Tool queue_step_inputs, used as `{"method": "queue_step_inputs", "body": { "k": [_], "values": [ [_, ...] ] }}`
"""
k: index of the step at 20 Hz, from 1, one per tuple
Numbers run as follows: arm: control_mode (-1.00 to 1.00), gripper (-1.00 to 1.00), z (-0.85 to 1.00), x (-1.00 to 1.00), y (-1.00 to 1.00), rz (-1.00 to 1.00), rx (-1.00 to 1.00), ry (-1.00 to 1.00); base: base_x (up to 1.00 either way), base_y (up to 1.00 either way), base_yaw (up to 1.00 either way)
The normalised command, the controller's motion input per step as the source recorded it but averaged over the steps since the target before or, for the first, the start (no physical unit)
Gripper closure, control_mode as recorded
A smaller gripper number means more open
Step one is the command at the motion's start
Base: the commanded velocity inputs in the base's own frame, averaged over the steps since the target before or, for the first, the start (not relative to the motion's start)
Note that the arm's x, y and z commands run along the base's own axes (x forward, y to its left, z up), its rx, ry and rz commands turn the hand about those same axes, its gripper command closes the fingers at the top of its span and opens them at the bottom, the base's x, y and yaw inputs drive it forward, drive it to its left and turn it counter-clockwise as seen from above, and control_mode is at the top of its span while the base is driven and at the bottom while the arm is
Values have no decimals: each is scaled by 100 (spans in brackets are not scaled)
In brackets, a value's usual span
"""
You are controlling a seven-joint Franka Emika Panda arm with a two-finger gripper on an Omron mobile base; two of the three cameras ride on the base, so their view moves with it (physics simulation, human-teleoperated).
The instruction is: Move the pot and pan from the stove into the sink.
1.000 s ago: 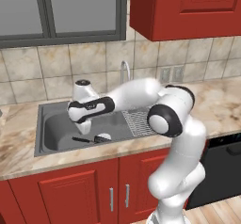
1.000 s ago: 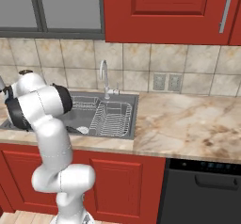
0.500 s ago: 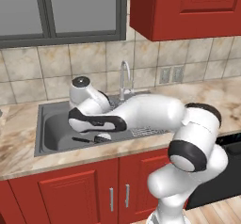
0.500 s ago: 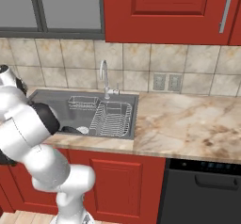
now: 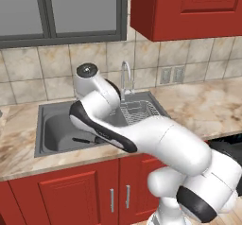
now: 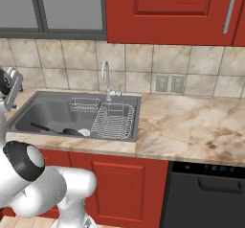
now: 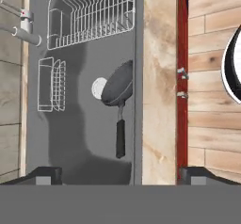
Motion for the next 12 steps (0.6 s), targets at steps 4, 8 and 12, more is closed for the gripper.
{"method": "queue_step_inputs", "body": {
  "k": [4, 8, 12],
  "values": [
    [-100, -100, 58, -61, -53, -16, -4, 0, 0, 0, 0],
    [-100, -100, 36, -72, -62, -13, -1, -3, 0, 0, 0],
    [-100, -100, 21, -79, -69, -4, 2, -18, 0, 0, 0]
  ]
}}
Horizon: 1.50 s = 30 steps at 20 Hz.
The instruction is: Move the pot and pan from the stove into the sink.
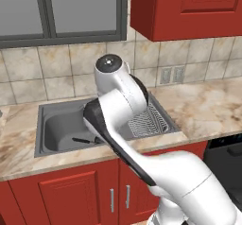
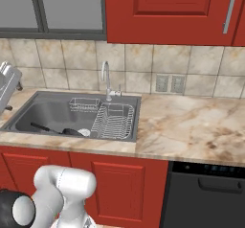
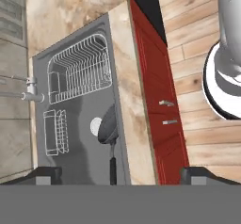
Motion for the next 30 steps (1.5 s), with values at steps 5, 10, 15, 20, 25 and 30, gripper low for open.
{"method": "queue_step_inputs", "body": {
  "k": [5, 10, 15, 20, 25, 30],
  "values": [
    [-100, -100, 14, -66, -60, 0, 20, -30, 0, 0, 0],
    [-100, -100, 4, -57, -48, 0, 34, -32, 0, 0, 0],
    [-100, -100, 2, -42, -35, 0, 35, -20, 0, 0, 0],
    [-100, -100, 0, 0, 0, 0, 0, 0, 0, 0, 0],
    [100, -100, -1, -1, 0, 0, 0, 0, -46, -17, 1],
    [100, -100, 0, 0, 0, 0, 0, 0, -100, -46, 2]
  ]
}}
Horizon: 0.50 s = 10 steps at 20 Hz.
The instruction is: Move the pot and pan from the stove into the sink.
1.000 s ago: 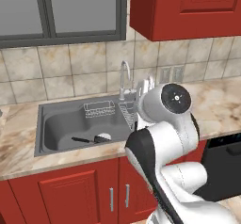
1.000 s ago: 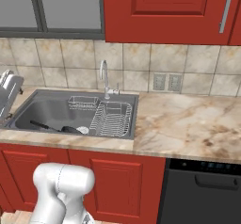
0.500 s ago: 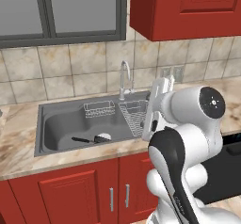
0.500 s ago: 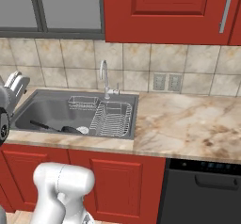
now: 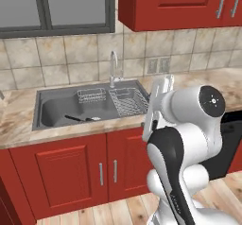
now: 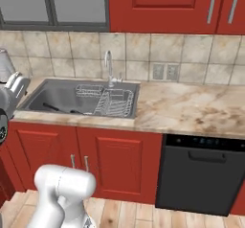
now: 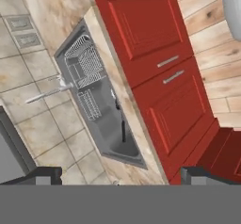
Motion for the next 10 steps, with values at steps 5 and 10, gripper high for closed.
{"method": "queue_step_inputs", "body": {
  "k": [5, 10],
  "values": [
    [100, -100, 0, 0, 0, 0, 0, 0, -100, -46, 2],
    [100, -100, 0, 0, 0, 0, 0, 0, -41, -21, -25]
  ]
}}
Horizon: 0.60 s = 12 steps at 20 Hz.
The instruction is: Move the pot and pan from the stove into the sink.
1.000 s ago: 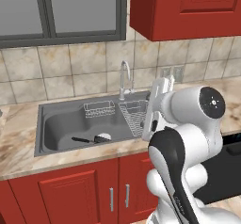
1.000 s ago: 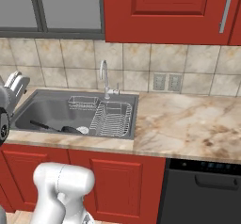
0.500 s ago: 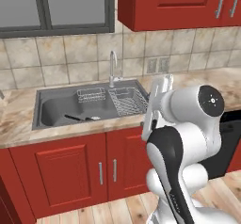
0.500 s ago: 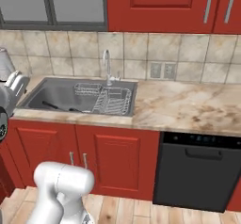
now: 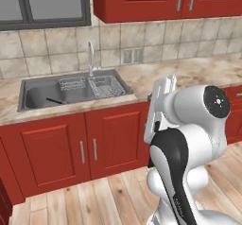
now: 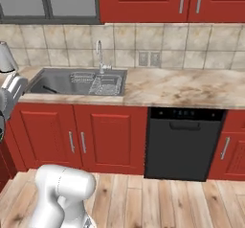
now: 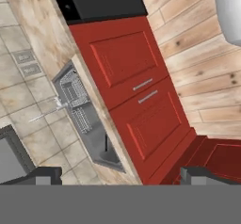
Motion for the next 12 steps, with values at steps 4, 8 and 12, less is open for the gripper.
{"method": "queue_step_inputs", "body": {
  "k": [4, 8, 12],
  "values": [
    [100, -100, 0, 0, 0, 0, 0, 0, 0, 2, -49],
    [100, -100, 0, 0, 0, 0, 0, 0, 0, 0, -50],
    [100, -100, 0, 0, 0, 0, 0, 0, 0, 0, -50]
  ]
}}
